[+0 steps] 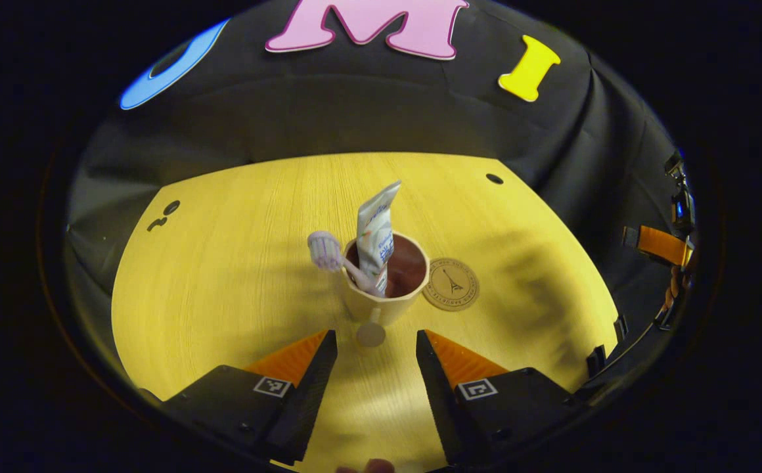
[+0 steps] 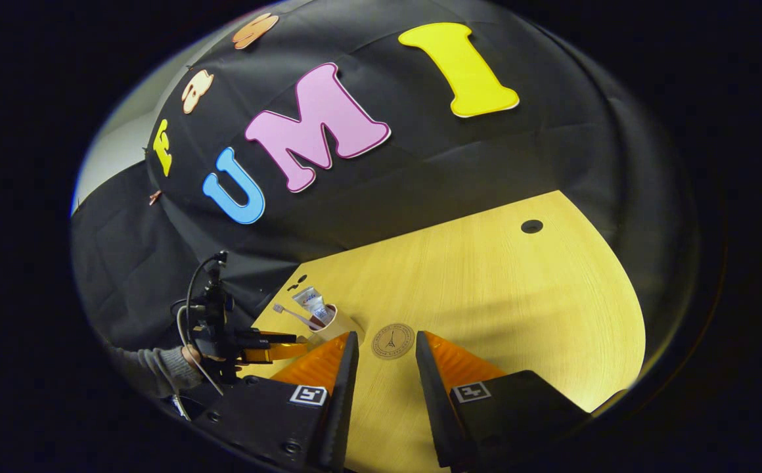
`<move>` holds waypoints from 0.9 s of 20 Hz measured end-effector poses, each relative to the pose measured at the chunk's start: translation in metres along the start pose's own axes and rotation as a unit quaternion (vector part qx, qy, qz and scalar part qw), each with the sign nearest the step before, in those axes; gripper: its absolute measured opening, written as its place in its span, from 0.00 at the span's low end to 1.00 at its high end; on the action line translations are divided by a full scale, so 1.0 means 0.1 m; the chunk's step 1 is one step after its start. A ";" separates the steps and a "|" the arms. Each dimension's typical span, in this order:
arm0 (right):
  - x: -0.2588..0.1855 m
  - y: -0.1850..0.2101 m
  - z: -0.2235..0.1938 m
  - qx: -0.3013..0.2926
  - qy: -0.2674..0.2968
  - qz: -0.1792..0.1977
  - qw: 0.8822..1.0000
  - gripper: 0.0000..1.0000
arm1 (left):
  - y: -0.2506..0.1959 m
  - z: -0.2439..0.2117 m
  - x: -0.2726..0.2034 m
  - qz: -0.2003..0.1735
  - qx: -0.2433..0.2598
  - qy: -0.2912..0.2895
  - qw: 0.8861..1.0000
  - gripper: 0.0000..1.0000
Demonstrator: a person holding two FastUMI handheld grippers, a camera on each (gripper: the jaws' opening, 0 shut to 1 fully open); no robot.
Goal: Put the toothbrush and toothpaste on the desktop into the cup, then pick up the cup and place it on the coaster on the desktop.
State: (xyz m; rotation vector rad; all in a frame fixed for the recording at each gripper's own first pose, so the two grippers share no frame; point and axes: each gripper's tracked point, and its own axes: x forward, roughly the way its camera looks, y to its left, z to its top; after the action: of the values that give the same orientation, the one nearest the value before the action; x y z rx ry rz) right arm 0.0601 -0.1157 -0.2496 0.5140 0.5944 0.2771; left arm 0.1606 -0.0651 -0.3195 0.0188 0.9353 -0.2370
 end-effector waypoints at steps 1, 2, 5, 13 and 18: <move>-0.01 -0.03 -0.01 0.003 -0.001 -0.003 1.000 0.54 | 0.03 -0.01 0.06 0.000 0.002 0.011 1.000 0.77; -0.02 -0.04 -0.01 0.005 -0.003 -0.005 1.000 0.54 | 0.05 -0.01 0.11 0.000 0.005 0.021 1.000 0.77; -0.05 -0.11 -0.03 0.014 -0.004 -0.012 1.000 0.54 | 0.10 -0.09 0.28 0.007 0.023 0.068 0.997 0.77; -0.16 -0.35 -0.04 0.031 -0.007 -0.030 0.999 0.54 | 0.05 -0.14 0.58 0.015 0.067 0.135 0.989 0.77; -0.17 -0.44 -0.05 0.036 -0.006 -0.034 0.999 0.54 | 0.03 -0.16 0.68 0.017 0.066 0.162 0.984 0.75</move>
State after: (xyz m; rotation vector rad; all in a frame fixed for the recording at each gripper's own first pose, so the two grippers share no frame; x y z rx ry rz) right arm 0.0481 -0.1571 -0.2687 0.5638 0.6111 0.1884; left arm 0.1875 -0.0731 -0.3833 0.2007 1.2412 -0.2677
